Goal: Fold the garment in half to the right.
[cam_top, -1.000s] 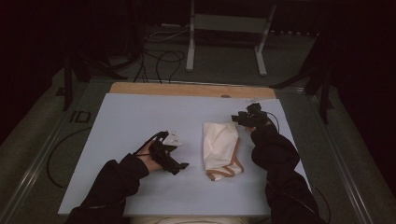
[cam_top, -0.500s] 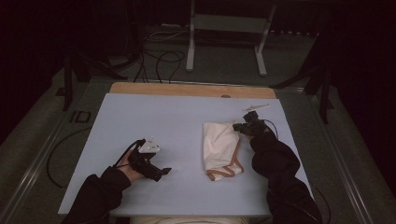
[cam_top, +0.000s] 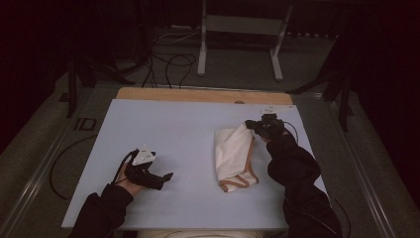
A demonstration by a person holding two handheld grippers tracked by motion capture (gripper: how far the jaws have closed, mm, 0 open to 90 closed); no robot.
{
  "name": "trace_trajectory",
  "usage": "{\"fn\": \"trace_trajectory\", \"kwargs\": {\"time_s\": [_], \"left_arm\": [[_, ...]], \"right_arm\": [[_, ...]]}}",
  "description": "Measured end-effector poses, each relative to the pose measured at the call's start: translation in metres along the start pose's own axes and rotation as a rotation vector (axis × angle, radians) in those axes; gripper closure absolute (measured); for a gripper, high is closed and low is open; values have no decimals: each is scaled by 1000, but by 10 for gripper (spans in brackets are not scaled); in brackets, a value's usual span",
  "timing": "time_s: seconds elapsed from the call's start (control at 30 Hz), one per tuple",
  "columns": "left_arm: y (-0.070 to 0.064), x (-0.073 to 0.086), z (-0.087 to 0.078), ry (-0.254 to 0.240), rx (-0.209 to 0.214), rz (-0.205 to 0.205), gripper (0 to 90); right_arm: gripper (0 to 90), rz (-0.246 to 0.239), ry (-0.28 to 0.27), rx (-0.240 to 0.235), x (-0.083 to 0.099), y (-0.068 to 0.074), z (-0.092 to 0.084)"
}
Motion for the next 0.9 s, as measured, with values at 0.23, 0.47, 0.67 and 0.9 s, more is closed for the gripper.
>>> {"fn": "trace_trajectory", "kwargs": {"time_s": [0.23, 0.47, 0.67, 0.9], "left_arm": [[5, 6, -11, -15, -24, -4, 0], [12, 15, -22, -16, -55, -18, 0], [19, 24, -35, -43, -99, -42, 1], [28, 32, -44, -55, -116, -61, 1]], "right_arm": [[877, 87, 137, 38, 48, -20, 6], [872, 121, 190, 40, 71, -22, 10], [809, 127, 210, 65, 77, -22, 16], [650, 111, 242, 107, 82, -22, 20]]}}
Point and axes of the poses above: each handheld gripper's, and its own axes: z roughly forward along the jaws, x roughly out of its underside, y roughly to its left, the point moved 2 cm from there along z, roughly forward along the jaws, and after that the axes turned 10 degrees about -z, right-handed, at the moved point
